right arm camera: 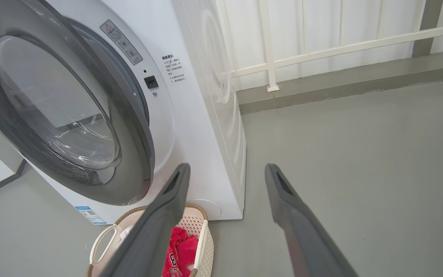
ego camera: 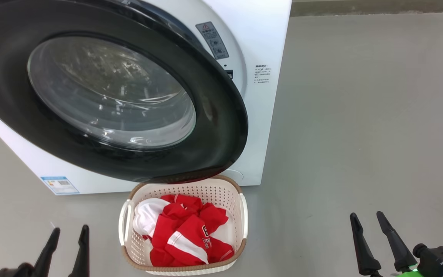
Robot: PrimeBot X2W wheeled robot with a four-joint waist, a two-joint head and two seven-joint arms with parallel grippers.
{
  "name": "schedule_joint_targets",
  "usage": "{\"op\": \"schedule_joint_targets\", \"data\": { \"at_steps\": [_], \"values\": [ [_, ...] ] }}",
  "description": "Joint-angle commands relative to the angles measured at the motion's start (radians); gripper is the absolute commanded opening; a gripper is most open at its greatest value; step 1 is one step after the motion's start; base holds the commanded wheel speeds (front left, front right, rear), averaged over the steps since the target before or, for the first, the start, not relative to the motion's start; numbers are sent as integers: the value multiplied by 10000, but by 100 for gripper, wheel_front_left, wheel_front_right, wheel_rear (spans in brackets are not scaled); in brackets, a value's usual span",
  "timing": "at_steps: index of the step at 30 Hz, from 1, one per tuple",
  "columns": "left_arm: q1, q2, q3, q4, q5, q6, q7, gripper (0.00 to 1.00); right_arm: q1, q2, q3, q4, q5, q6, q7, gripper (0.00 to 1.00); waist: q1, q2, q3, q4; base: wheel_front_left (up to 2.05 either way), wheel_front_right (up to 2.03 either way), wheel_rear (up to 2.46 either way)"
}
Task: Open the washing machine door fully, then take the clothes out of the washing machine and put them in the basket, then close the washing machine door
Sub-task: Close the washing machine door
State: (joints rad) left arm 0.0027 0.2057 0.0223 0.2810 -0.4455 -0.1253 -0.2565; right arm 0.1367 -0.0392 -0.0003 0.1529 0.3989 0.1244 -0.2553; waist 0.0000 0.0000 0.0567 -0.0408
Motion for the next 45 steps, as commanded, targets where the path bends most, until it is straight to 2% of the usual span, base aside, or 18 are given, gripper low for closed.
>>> {"op": "schedule_joint_targets", "data": {
  "at_steps": [1,11,29,30,31,32,33,34,35,45],
  "values": [
    [-28,143,485,-319,180,-54,-53,100,-87,-110,128,-283,-75,63,-65,100,0,0,-44,-12,0,0,0],
    [507,-257,943,-585,771,-54,-53,100,143,-110,-57,-364,-37,63,-65,100,0,0,-126,52,0,0,0],
    [410,-343,930,-736,959,-54,-53,100,94,-110,-16,-391,-13,63,-65,100,0,0,-63,339,0,0,0],
    [382,-354,891,-727,959,-54,-53,100,62,-110,19,-423,15,63,-65,67,0,0,-52,387,0,0,0],
    [356,-370,847,-719,954,-54,-53,100,21,-110,65,-462,37,63,-65,46,0,0,-27,440,0,0,0],
    [330,-395,817,-713,940,-54,-53,100,-37,-110,125,-489,45,63,-65,32,0,0,-9,490,0,0,0],
    [330,-395,817,-713,940,-54,-53,100,-37,-110,125,-489,45,63,-65,32,0,0,-9,490,0,0,0],
    [298,-425,783,-710,928,-54,-53,100,-113,-110,187,-504,54,63,-65,11,0,0,15,556,0,0,0],
    [270,-463,746,-711,921,-54,-53,100,-211,-110,260,-506,65,63,-65,0,0,0,39,628,0,0,0],
    [-8,-841,252,-705,918,-54,-53,100,-1942,-110,1324,-174,242,63,-65,0,0,0,204,1674,0,0,0]
  ]
}}
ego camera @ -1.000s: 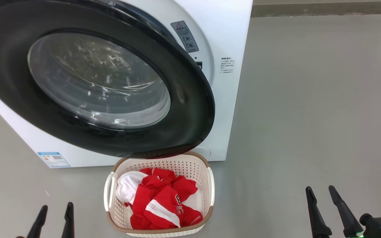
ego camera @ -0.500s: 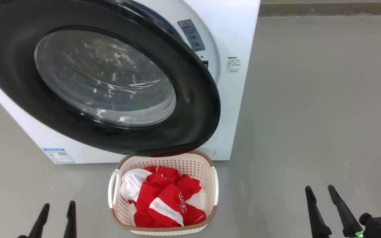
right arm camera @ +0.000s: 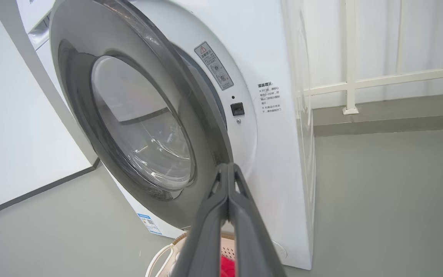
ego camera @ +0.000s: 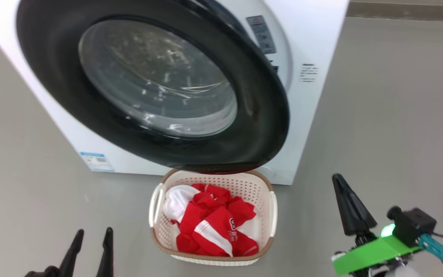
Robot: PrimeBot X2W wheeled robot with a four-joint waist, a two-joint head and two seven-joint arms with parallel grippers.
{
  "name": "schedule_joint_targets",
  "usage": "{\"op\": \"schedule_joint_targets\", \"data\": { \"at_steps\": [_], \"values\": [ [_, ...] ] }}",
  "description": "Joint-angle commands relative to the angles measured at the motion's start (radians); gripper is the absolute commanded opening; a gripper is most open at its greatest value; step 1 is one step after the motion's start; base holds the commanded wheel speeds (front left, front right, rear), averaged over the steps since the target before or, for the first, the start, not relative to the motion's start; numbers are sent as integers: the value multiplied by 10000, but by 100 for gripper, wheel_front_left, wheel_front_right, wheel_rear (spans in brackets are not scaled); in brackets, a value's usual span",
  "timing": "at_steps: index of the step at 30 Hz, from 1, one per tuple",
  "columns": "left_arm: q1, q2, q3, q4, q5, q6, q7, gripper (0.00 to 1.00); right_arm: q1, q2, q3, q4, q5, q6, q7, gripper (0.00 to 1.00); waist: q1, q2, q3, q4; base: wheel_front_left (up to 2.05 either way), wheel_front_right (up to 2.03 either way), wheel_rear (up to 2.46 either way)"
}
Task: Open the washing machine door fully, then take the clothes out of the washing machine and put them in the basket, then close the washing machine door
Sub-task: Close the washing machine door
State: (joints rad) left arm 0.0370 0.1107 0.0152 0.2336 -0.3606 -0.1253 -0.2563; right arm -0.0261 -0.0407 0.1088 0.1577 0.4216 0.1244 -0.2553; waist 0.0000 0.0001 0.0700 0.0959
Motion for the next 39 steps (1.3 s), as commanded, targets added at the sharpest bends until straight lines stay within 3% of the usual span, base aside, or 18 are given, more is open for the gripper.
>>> {"op": "schedule_joint_targets", "data": {
  "at_steps": [1,10,18,39],
  "values": [
    [-365,86,284,-242,71,-54,-55,100,-482,-95,302,-180,20,63,-65,0,0,-1,86,441,0,0,0],
    [-560,-69,-218,-236,-36,-54,-55,100,-1678,-95,398,419,3,63,-65,0,0,-1,356,1636,0,0,0],
    [-987,-183,-704,-170,-232,-54,-55,100,-2791,-95,29,1027,21,63,-65,0,0,-1,956,2276,0,0,0],
    [-2328,-283,-1399,-204,-727,-54,-55,100,-5100,-95,-1369,1658,-637,63,-65,0,0,-1,2763,2674,0,0,0]
  ]
}}
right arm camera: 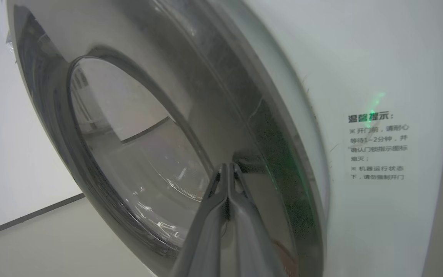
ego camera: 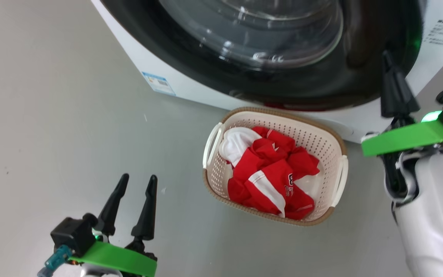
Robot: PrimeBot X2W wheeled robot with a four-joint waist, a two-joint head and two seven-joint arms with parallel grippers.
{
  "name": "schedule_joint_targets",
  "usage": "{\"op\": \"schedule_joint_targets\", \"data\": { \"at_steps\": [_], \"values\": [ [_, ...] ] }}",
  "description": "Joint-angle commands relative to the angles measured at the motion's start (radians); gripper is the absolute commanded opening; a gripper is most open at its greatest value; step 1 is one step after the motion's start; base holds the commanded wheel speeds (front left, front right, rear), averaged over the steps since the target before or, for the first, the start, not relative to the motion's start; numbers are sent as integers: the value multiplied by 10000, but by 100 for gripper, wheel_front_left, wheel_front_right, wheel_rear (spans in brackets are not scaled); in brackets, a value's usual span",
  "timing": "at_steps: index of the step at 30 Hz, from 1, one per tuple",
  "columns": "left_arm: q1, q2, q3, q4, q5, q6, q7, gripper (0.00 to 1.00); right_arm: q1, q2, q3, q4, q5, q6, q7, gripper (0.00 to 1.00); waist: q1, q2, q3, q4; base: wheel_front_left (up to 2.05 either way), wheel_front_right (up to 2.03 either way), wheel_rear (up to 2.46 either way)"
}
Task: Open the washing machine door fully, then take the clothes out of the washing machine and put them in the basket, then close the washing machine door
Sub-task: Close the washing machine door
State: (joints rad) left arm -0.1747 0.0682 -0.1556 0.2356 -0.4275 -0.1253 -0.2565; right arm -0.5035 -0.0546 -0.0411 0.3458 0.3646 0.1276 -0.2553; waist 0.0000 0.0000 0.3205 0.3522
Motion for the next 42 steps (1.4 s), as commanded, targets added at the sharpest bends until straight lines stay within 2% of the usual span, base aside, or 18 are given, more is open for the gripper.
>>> {"op": "schedule_joint_targets", "data": {
  "at_steps": [1,6,13,27,28,29,30,31,32,33,34,42],
  "values": [
    [-280,141,291,-232,-89,-54,-53,100,-472,43,42,-189,-43,31,-65,0,0,0,352,131,0,0,0],
    [-616,129,180,-263,-225,-54,-53,100,-1313,43,-312,-38,-247,31,-65,0,0,0,801,257,0,0,0],
    [-761,102,126,-181,-252,-54,-53,100,-1701,43,-490,17,-340,31,-65,0,0,0,855,320,0,0,0],
    [-307,420,310,149,19,-54,-53,100,75,43,566,-56,-71,31,-65,0,0,0,-378,-189,0,0,0],
    [-246,449,323,171,38,-54,-53,100,278,43,630,-118,-34,31,-65,8,0,0,-501,-247,0,0,0],
    [-180,480,344,193,60,-54,-53,100,492,43,711,-165,-28,31,-65,26,0,0,-611,-312,0,0,0],
    [-122,507,364,209,83,-54,-53,100,707,43,779,-224,-18,31,-65,39,0,0,-712,-371,0,0,0],
    [-70,541,364,219,112,-54,-53,100,929,43,830,-294,-9,31,-65,47,0,0,-811,-425,0,0,0],
    [-22,581,357,226,141,-54,-53,100,1148,43,875,-362,-5,31,-65,74,0,0,-904,-482,0,0,0],
    [22,623,352,233,172,-54,-53,100,1364,43,904,-434,8,31,-65,92,0,0,-993,-536,0,0,0],
    [63,664,362,241,197,-54,-53,100,1573,43,927,-493,19,31,-65,100,0,0,-1071,-599,0,0,0],
    [336,935,527,317,321,-54,-53,100,2771,43,1199,-790,189,31,-65,100,0,0,-1580,-1079,0,0,0]
  ]
}}
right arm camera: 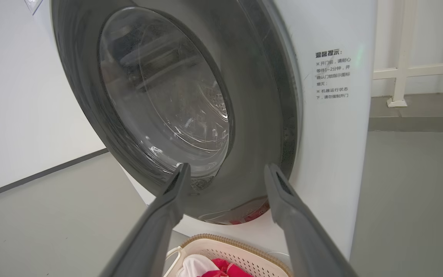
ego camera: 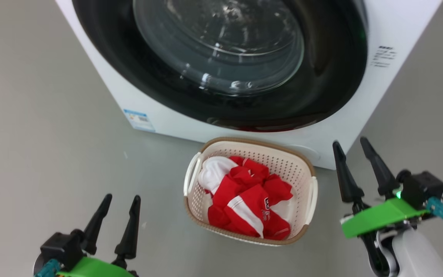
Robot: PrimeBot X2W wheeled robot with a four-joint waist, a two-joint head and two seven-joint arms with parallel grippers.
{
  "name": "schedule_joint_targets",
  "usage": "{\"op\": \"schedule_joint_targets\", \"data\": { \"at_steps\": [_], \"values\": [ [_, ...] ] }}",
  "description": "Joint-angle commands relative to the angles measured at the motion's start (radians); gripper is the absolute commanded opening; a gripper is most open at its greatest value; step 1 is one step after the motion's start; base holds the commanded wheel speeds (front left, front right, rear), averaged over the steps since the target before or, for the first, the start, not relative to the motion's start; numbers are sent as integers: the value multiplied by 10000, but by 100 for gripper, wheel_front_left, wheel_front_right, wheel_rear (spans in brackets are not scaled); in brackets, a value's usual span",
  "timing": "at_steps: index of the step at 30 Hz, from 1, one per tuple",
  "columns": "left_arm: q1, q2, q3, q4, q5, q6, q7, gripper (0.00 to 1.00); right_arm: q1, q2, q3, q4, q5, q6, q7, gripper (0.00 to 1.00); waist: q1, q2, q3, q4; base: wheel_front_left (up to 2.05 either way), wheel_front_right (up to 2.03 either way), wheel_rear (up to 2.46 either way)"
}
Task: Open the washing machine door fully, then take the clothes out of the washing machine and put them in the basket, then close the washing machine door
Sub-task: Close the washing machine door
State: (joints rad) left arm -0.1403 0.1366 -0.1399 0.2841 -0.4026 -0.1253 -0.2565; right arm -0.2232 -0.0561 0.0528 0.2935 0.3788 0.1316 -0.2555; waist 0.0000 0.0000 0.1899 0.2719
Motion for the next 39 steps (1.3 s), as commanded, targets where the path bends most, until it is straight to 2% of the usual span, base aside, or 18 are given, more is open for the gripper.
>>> {"op": "schedule_joint_targets", "data": {
  "at_steps": [1,22,39],
  "values": [
    [48,283,387,-165,90,-54,-53,100,126,59,263,-302,112,-9,-63,100,0,0,-352,-347,0,0,0],
    [1196,409,1150,-264,404,-54,-53,100,2876,59,-212,-1048,315,-9,-63,100,0,0,-1581,-1893,0,0,0],
    [1750,345,1621,-719,525,-54,-53,100,3836,59,-804,-1276,216,-9,-63,100,0,0,-1740,-2634,0,0,0]
  ]
}}
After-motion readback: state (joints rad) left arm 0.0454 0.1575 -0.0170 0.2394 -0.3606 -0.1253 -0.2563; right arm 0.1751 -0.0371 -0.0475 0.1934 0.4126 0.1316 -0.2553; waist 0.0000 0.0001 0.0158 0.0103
